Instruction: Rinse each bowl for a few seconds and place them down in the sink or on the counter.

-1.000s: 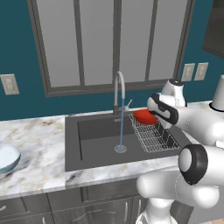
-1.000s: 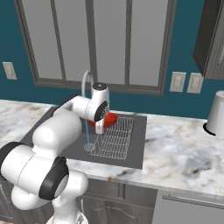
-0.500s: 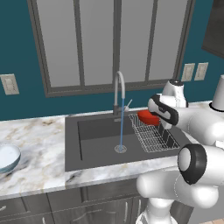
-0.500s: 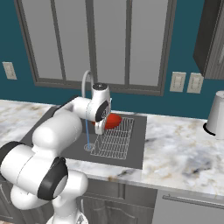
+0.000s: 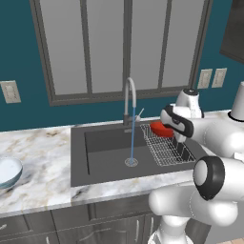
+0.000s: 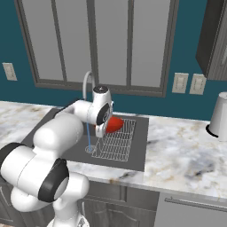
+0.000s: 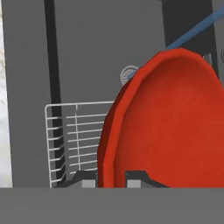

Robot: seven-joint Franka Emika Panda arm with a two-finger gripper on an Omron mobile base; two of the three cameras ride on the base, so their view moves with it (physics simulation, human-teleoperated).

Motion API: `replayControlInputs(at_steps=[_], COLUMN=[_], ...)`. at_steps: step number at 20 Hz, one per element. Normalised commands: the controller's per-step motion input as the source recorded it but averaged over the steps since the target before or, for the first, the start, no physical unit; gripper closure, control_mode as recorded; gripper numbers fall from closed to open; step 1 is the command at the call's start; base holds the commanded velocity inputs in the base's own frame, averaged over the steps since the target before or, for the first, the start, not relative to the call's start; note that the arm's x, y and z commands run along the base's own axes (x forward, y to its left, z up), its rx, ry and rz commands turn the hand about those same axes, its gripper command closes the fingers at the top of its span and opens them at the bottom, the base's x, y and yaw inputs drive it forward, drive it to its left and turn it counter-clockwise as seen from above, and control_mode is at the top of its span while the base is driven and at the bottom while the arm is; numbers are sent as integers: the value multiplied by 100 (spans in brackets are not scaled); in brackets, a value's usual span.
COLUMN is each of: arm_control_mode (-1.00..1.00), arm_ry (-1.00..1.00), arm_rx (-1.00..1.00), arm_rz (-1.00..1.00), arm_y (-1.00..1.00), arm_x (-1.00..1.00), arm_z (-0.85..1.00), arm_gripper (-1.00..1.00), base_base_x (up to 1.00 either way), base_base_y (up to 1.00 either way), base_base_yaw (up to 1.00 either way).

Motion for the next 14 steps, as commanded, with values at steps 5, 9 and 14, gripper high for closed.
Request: replayControlInputs(at_steps=[5,9,14], arm_control_mode=[-100,-100,-100], arm_ry=[0,0,0], arm_rx=[0,0,0], arm_rz=[0,0,0], arm_y=[0,0,-3], arm_x=[0,0,0], arm_z=[-9,-10,-10], arm_gripper=[100,100,100], base_base_x=[0,0,0], base_base_y=[0,0,0], base_base_yaw=[0,0,0])
